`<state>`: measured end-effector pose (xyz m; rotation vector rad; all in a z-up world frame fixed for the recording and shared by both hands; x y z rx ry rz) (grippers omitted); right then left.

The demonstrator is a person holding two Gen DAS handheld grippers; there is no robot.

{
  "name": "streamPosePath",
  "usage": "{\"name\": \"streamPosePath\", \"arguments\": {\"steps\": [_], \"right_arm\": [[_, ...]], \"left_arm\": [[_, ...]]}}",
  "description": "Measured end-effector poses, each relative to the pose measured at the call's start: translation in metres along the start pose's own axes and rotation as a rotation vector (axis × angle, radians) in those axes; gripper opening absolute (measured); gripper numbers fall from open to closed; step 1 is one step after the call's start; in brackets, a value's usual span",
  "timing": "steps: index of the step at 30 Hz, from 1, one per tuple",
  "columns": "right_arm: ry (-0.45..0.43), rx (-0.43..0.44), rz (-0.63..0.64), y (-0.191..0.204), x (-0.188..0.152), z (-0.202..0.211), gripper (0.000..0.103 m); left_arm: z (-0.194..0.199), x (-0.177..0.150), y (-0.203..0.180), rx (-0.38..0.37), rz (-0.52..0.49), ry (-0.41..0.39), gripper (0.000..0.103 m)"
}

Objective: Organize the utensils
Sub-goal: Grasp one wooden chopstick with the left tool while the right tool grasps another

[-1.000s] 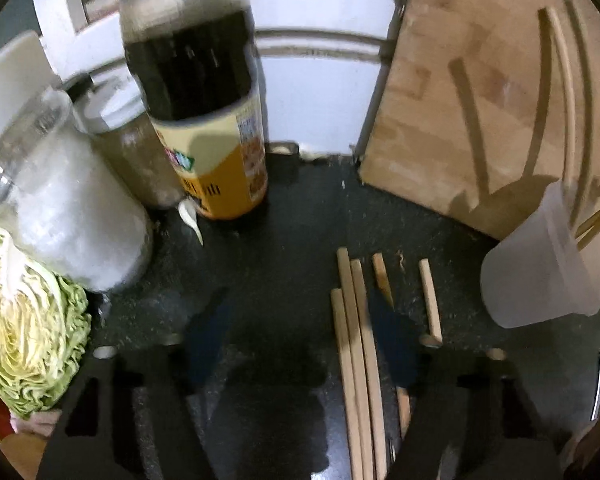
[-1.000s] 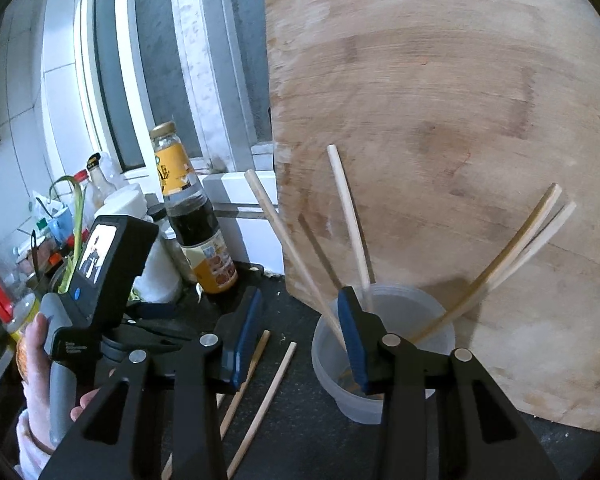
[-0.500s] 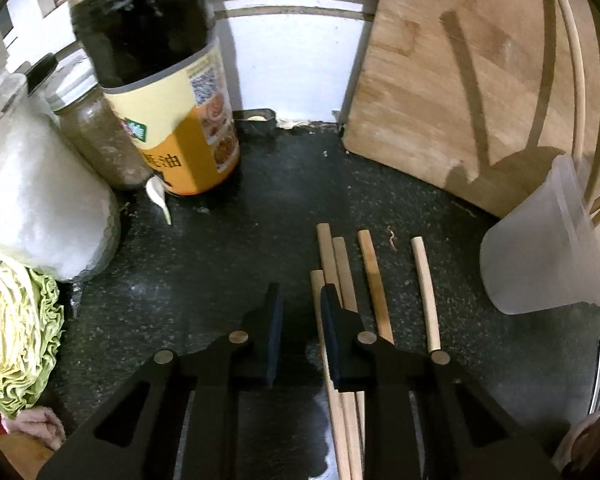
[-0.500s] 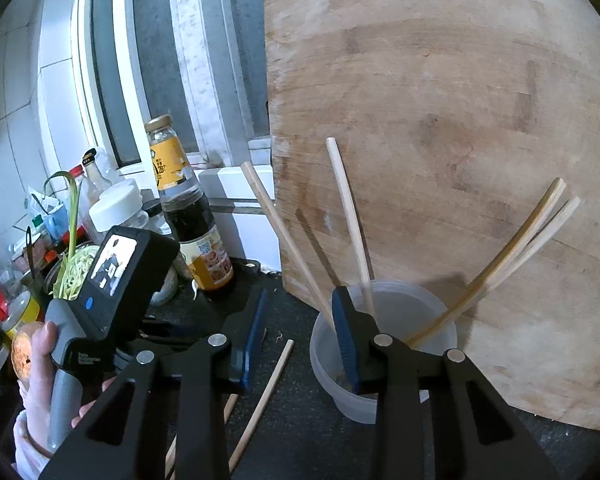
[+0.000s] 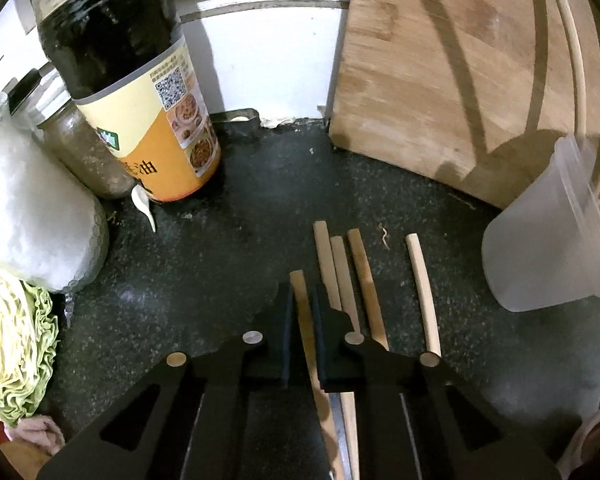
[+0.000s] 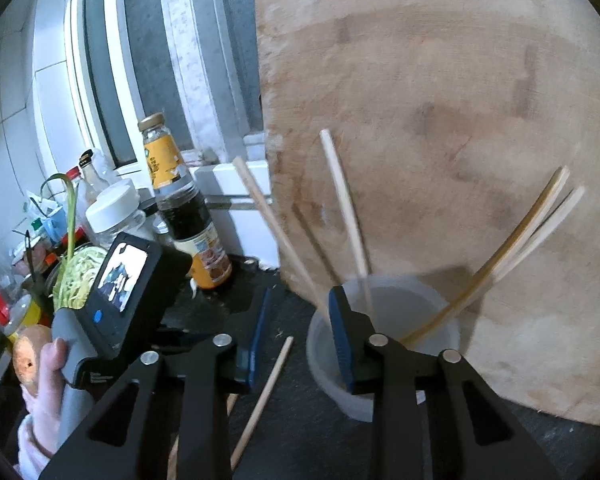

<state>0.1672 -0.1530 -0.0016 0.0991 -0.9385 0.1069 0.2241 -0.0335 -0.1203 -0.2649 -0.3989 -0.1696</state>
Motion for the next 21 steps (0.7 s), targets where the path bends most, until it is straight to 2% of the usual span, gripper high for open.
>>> {"name": "streamPosePath", "arguments": {"steps": [3,7,10,12,14,17,20,21], "right_arm": [[0.045,0.047,0.006,0.008,-0.007,-0.005,0.018],[0.097,0.078,0.005,0.015,-0.015,-0.011,0.015],[0.16,0.12,0.027,0.025,-0.026,-0.018,0.015],[0.214,0.144,0.091,0.038,-0.037,-0.026,0.015],[0.269,0.097,0.154,0.047,-0.051,-0.039,0.015],[0.323,0.031,0.193,0.053,-0.068,-0.061,0.015],[0.374,-0.002,0.162,0.048,-0.079,-0.079,0.015],[0.372,-0.012,0.156,0.046,-0.08,-0.08,0.015]], "left_arm": [[0.007,-0.001,0.008,-0.053,0.06,0.004,0.006],[0.033,0.006,0.015,-0.014,0.075,-0.101,0.006],[0.054,0.007,0.012,-0.056,0.077,-0.168,0.006],[0.073,0.008,0.009,-0.051,0.064,-0.248,0.006],[0.09,0.008,0.013,-0.03,0.05,-0.323,0.006],[0.111,0.008,0.014,-0.06,0.062,-0.411,0.006],[0.139,0.005,0.019,0.023,0.098,-0.551,0.006],[0.148,0.003,0.02,0.026,0.106,-0.592,0.006]]}}
Point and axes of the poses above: each gripper's, at about its wrist camera, not at the fingertips, and z roughly against the way its jaws point, y to its left, x to its top, the point moved 6 cm from there along -z, roughly the way its jaws point, and after that the axes turned 13 degrees about -x, right-handed, at the moved point
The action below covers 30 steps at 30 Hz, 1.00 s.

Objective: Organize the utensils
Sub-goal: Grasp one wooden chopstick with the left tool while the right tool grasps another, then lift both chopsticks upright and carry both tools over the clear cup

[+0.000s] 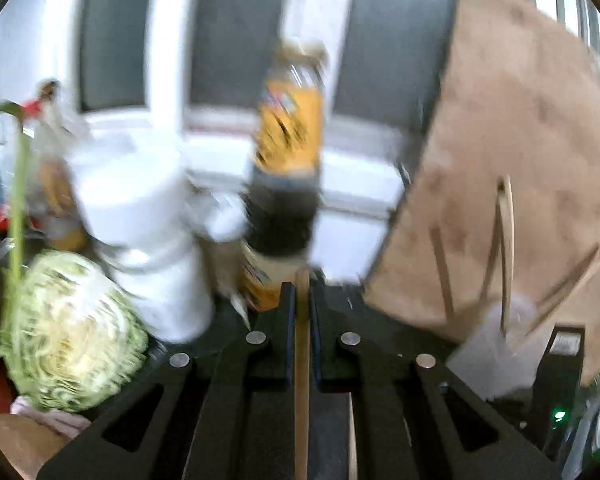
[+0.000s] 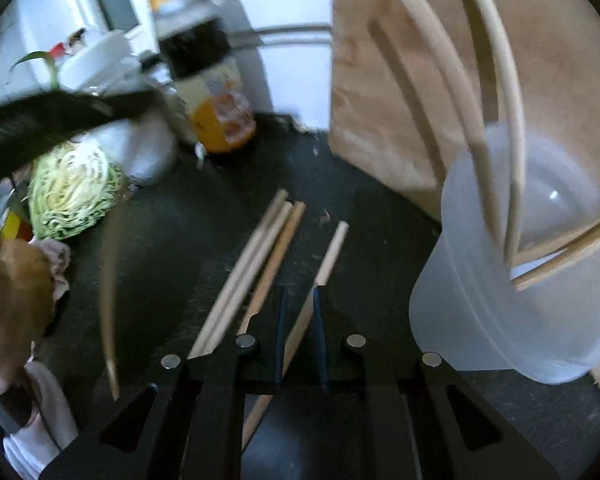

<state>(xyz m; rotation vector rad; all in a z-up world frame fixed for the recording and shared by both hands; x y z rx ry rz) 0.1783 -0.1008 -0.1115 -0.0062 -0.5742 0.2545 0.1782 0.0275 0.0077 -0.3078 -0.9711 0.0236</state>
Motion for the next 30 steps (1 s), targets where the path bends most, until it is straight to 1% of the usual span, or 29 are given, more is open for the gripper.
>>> {"name": "streamPosePath", "arguments": {"steps": [3,7,9,10,12,14,16,18,20,22,23,25,26,28,29,30], "right_arm": [[-0.017,-0.027,0.002,-0.002,0.0,-0.003,0.015],[0.008,-0.024,0.003,0.003,-0.003,-0.011,0.015],[0.003,-0.042,0.0,0.003,-0.002,-0.015,0.015],[-0.001,-0.061,0.003,0.002,-0.001,-0.014,0.015],[-0.007,-0.07,0.009,0.003,0.001,-0.016,0.014],[-0.016,-0.083,0.013,0.003,0.001,-0.015,0.014],[-0.022,-0.094,0.019,0.004,0.002,-0.016,0.011],[-0.01,-0.067,0.006,0.003,0.001,-0.015,0.008],[-0.019,-0.028,-0.011,0.002,0.002,-0.007,0.008],[-0.075,0.011,-0.025,0.001,0.006,0.012,0.008],[-0.13,0.04,-0.034,-0.001,0.01,0.029,0.008],[-0.212,0.085,-0.048,-0.005,0.016,0.054,0.008],[-0.282,0.124,-0.067,-0.011,0.02,0.075,0.008],[-0.38,0.181,-0.112,-0.026,0.025,0.106,0.008],[-0.41,0.198,-0.129,-0.03,0.028,0.116,0.008],[-0.47,0.226,-0.153,-0.04,0.031,0.133,0.008]], "left_arm": [[0.009,0.009,0.008,-0.059,0.04,-0.061,0.006],[0.022,0.015,0.005,-0.109,0.052,-0.121,0.006],[0.03,0.019,0.003,-0.123,0.042,-0.159,0.006],[0.036,0.02,0.004,-0.117,0.036,-0.184,0.006],[0.048,0.024,-0.001,-0.102,0.008,-0.241,0.006],[0.057,0.025,-0.006,-0.134,-0.018,-0.278,0.006],[0.064,0.026,-0.012,-0.166,-0.035,-0.302,0.006],[0.069,0.026,-0.016,-0.172,-0.056,-0.323,0.006],[0.074,0.025,-0.019,-0.178,-0.07,-0.348,0.006],[0.08,0.026,-0.023,-0.203,-0.082,-0.372,0.006],[0.083,0.025,-0.026,-0.216,-0.086,-0.378,0.006],[0.091,0.025,-0.031,-0.23,-0.095,-0.394,0.006],[0.096,0.025,-0.033,-0.241,-0.098,-0.405,0.006],[0.107,0.029,-0.038,-0.279,-0.087,-0.419,0.006],[0.113,0.032,-0.041,-0.299,-0.074,-0.418,0.006],[0.118,0.037,-0.046,-0.323,-0.066,-0.411,0.006]]}}
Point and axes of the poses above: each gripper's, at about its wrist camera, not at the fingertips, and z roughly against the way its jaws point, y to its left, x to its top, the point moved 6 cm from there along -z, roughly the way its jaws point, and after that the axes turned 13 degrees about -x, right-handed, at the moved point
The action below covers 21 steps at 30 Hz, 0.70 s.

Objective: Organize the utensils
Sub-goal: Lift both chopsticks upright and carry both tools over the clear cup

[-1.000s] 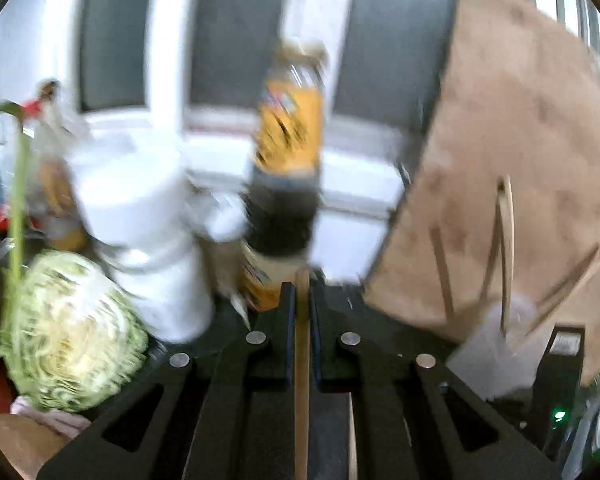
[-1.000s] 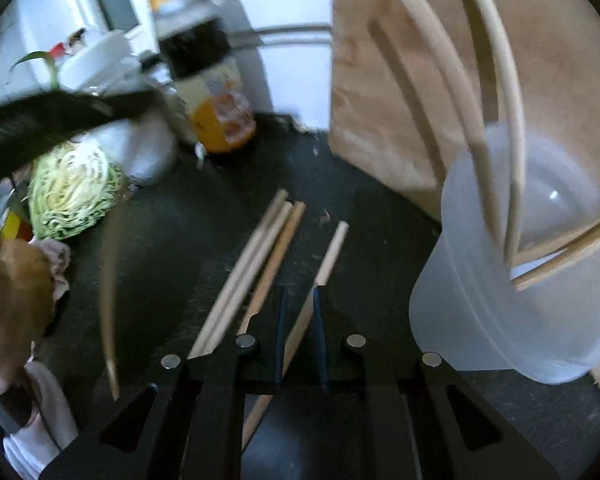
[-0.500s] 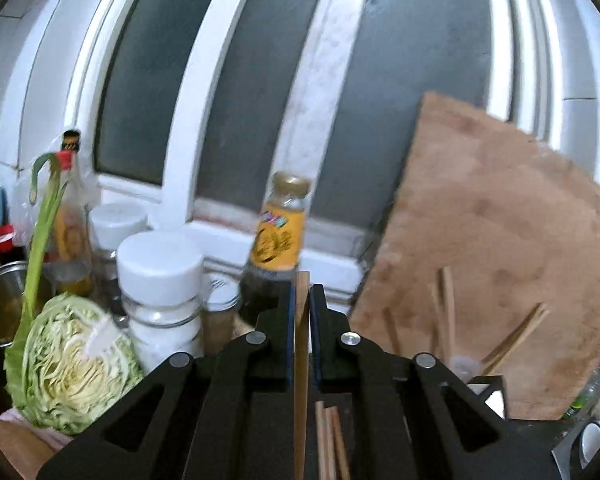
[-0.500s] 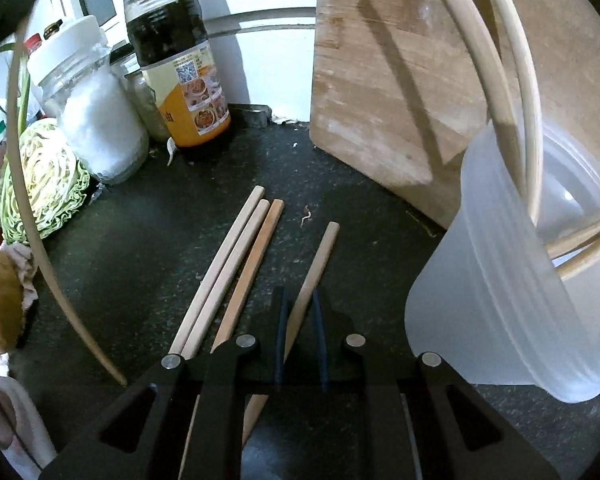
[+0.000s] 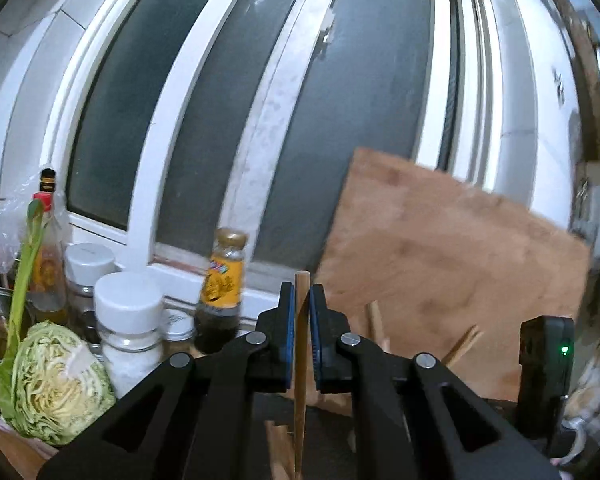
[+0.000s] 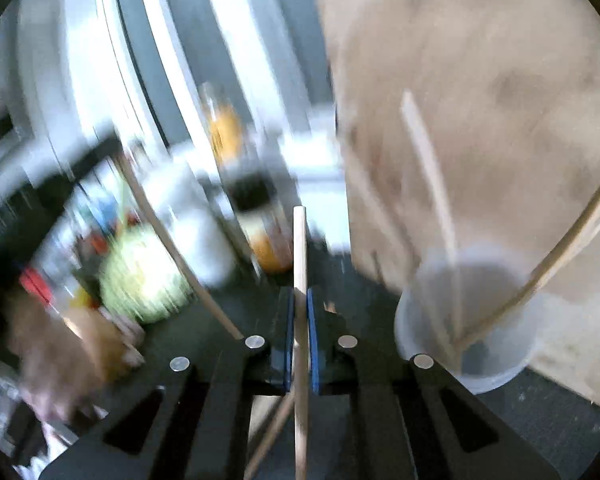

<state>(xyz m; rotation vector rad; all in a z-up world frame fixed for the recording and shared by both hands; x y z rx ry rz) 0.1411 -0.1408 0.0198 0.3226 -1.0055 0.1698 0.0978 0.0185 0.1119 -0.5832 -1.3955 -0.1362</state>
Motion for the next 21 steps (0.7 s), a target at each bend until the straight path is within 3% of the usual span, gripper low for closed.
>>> {"name": "streamPosePath", "arguments": {"steps": [3,8,12,16,21], "right_arm": [[-0.183,-0.033,-0.08,-0.023,0.026,0.034,0.008],[-0.351,0.02,-0.281,-0.066,0.05,0.075,0.008],[-0.554,-0.08,-0.369,-0.099,0.06,0.109,0.008],[-0.618,-0.158,-0.414,-0.117,0.062,0.115,0.008],[-0.674,-0.253,-0.416,-0.129,0.06,0.121,0.008]], "left_arm": [[0.001,0.02,-0.022,-0.057,-0.005,0.014,0.006],[0.003,0.047,-0.071,-0.077,-0.097,-0.012,0.006],[-0.009,0.057,-0.106,-0.133,-0.119,-0.018,0.006],[-0.025,0.061,-0.135,-0.179,-0.138,-0.049,0.006],[-0.056,0.057,-0.148,-0.169,-0.139,-0.046,0.006]]}}
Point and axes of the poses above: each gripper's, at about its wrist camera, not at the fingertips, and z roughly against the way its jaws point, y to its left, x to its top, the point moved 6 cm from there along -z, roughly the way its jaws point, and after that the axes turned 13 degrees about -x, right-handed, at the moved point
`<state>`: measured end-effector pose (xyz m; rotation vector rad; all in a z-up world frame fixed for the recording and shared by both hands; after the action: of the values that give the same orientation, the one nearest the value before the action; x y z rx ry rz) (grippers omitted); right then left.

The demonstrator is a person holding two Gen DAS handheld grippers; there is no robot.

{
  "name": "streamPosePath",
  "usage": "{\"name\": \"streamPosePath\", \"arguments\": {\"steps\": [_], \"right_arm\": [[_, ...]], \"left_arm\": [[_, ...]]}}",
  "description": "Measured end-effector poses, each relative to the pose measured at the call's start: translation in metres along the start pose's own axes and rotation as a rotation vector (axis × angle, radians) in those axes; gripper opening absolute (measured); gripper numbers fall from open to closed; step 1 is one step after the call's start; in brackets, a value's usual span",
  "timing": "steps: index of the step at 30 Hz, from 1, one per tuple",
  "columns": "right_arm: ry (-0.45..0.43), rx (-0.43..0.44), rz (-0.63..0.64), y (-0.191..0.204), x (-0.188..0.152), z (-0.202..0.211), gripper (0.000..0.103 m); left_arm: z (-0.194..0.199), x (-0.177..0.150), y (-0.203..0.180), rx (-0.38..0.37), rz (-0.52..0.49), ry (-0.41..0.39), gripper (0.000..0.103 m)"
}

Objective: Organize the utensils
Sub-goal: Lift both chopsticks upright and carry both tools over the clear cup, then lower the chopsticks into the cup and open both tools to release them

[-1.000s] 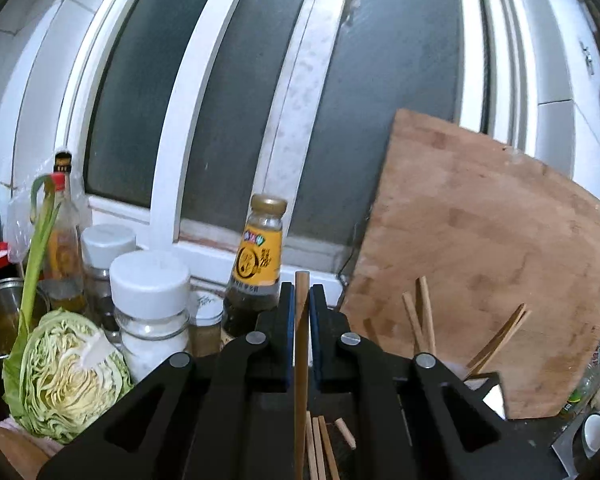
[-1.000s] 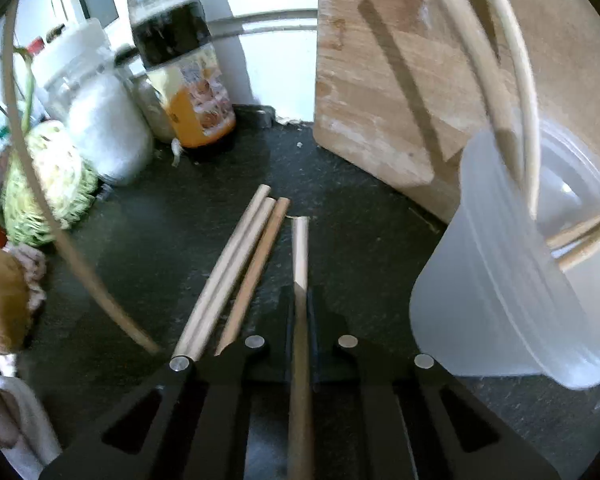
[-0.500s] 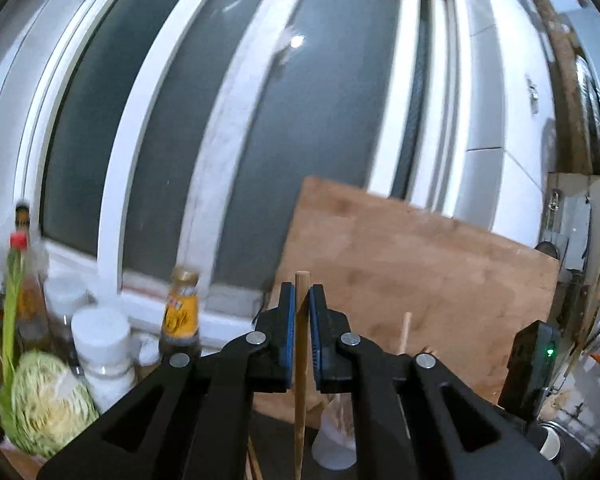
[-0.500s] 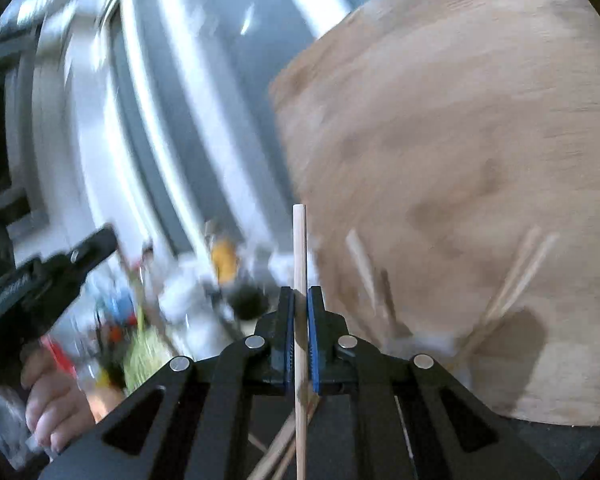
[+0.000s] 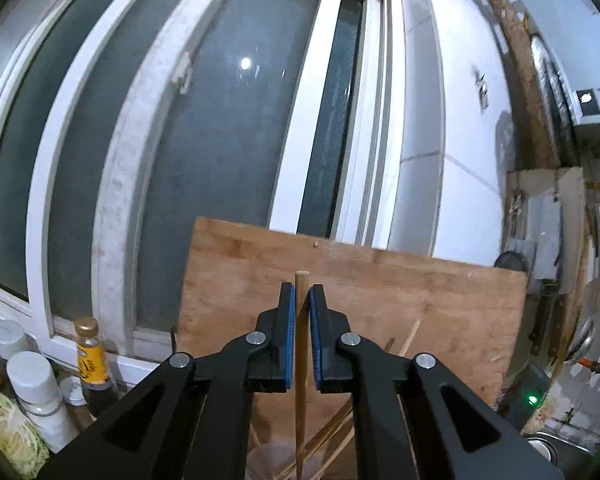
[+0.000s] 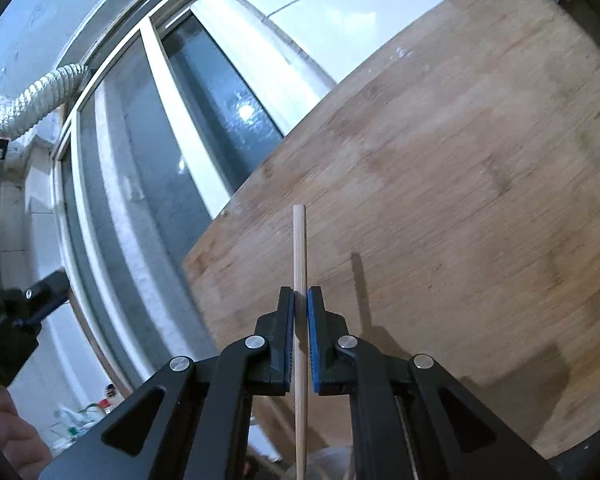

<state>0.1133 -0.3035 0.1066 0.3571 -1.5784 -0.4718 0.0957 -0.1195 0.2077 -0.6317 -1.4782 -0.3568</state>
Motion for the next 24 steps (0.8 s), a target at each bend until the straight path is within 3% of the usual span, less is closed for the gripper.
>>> {"name": "streamPosePath", "arguments": {"steps": [6,10,13,18,24], "right_arm": [[-0.011,-0.073,0.07,-0.005,-0.013,-0.003,0.008],[-0.009,-0.095,0.139,0.001,-0.025,-0.007,0.008],[0.045,-0.088,0.166,0.003,-0.038,-0.017,0.008],[0.214,-0.007,0.12,0.003,-0.054,-0.037,0.008],[0.321,-0.013,0.109,-0.003,-0.069,-0.056,0.008]], "left_arm": [[-0.03,-0.028,0.01,0.053,-0.008,0.037,0.006],[-0.048,-0.05,0.034,0.089,0.049,0.074,0.006],[-0.058,-0.064,0.052,0.104,0.088,0.099,0.006],[-0.074,-0.082,0.073,0.124,0.129,0.153,0.006],[-0.086,-0.094,0.085,0.102,0.195,0.191,0.006]]}}
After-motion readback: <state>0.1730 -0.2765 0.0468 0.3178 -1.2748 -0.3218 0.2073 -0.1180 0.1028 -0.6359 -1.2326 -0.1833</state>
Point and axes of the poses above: each gripper's, at about its wrist camera, not at the fingertips, and z roughly against the way its jaws point, y to its left, x to its top, the point moved 6 cm from there along -z, roughly the way its jaws point, and after that the axes turned 13 degrees about -x, right-handed, at the moved point
